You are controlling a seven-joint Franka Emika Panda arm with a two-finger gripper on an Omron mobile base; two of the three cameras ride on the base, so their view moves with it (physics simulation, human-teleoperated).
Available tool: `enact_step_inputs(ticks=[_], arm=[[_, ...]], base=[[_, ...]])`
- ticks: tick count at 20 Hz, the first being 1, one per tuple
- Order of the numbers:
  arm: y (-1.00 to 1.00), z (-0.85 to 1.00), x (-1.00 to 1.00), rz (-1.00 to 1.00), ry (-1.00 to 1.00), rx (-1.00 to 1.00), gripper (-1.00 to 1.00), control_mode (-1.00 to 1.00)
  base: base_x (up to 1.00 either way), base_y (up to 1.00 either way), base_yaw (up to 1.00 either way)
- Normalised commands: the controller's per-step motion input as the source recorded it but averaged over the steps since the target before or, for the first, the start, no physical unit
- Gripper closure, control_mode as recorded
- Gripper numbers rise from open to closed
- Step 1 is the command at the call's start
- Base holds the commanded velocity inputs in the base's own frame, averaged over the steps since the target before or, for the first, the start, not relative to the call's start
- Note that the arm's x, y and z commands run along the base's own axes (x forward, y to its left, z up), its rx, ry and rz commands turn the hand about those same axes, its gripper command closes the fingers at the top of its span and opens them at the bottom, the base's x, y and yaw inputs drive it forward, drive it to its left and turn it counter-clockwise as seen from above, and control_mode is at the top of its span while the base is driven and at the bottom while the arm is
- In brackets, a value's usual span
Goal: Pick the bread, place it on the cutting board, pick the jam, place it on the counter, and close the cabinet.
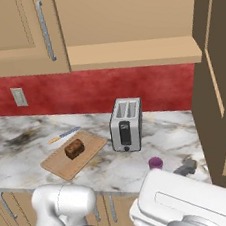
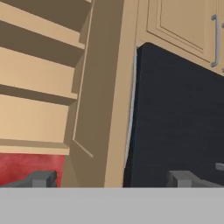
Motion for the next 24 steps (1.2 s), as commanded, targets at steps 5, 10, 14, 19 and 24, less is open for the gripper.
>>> enact_step_inputs(ticks=[5, 10, 14, 19, 24], arm=[[-0.11, -0.05, 0.02, 0.0, 0.0, 0.0, -1.0, -1.0], [-0.11, -0.09, 0.1, 0.0, 0.0, 0.0, -1.0, -1.0], [-0.05, -0.09, 0.21, 0.0, 0.0, 0.0, -1.0, -1.0], [-0.06, -0.07, 0.23, 0.0, 0.0, 0.0, -1.0, -1.0], [-0.06, -0.04, 0.23, 0.0, 0.0, 0.0, -1.0, -1.0]], base=[[0.0, 0.0, 0.0], [0.0, 0.0, 0.0], [0.0, 0.0, 0.0], [0.0, 0.0, 0.0], [0.0, 0.0, 0.0]])
